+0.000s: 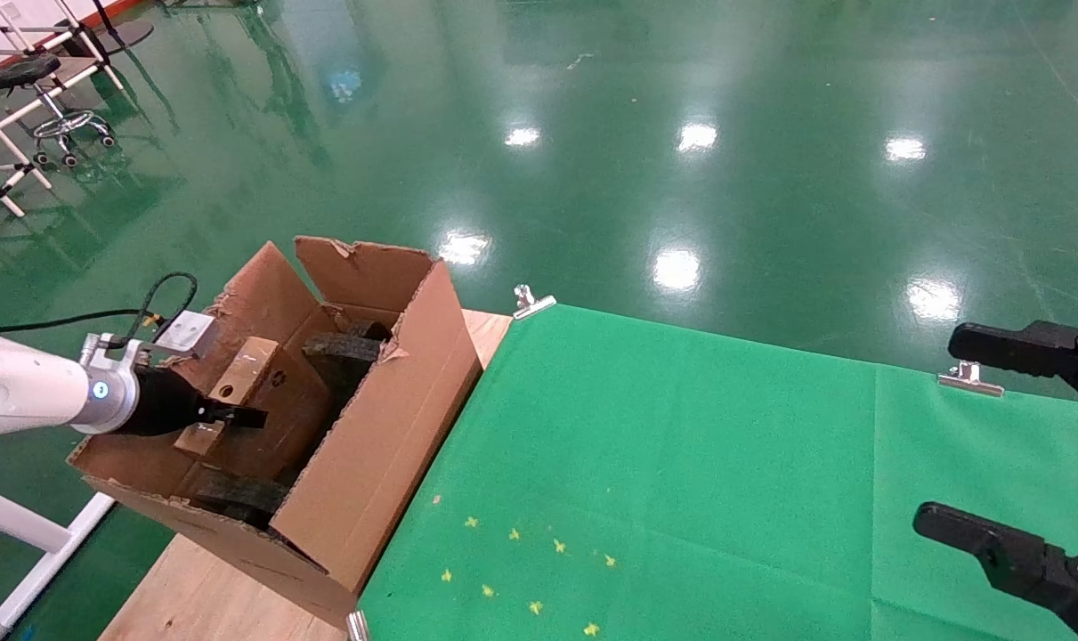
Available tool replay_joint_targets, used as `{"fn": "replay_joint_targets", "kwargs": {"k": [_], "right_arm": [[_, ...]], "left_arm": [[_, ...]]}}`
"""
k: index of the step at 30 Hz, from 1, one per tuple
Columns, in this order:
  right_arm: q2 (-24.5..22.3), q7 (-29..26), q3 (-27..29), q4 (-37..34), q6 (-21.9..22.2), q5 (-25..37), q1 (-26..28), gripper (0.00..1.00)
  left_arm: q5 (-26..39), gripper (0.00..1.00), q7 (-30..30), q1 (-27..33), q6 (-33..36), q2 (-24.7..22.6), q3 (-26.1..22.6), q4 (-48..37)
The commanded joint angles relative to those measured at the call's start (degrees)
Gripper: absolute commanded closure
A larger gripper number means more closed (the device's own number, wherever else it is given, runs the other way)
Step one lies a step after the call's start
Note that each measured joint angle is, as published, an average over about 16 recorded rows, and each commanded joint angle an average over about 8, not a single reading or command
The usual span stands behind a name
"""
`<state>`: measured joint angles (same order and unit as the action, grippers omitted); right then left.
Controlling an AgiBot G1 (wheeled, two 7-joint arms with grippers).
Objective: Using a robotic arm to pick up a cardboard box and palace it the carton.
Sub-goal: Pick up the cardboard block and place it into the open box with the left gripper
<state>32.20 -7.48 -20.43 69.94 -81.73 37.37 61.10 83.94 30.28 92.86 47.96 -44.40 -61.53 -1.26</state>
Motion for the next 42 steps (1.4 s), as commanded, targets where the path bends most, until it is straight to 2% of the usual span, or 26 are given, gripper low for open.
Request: {"fn": "replay_joint_targets", "kwargs": {"k": [1, 24, 34, 42], "right_arm": [[0.00, 0.00, 0.00, 0.00, 0.00, 0.00, 0.00, 0.00], [0.00, 0.00, 0.00, 0.00, 0.00, 0.00, 0.00, 0.00], [0.00, 0.00, 0.00, 0.00, 0.00, 0.00, 0.00, 0.00], [0.00, 0.00, 0.00, 0.00, 0.00, 0.00, 0.00, 0.00]], "left_arm": [[-0.04, 0.00, 0.03, -0.05, -0.09, -0.02, 0.02, -0.01], [-0.12, 0.00, -1.02, 2.98, 2.83, 0.82, 0.06, 1.57], [-2.36, 0.00, -0.18, 11.15, 7.51, 1.77, 1.67, 6.54], [-8.86, 0.00, 4.63, 16.70, 17.22, 3.26, 5.60, 14.63]]}}
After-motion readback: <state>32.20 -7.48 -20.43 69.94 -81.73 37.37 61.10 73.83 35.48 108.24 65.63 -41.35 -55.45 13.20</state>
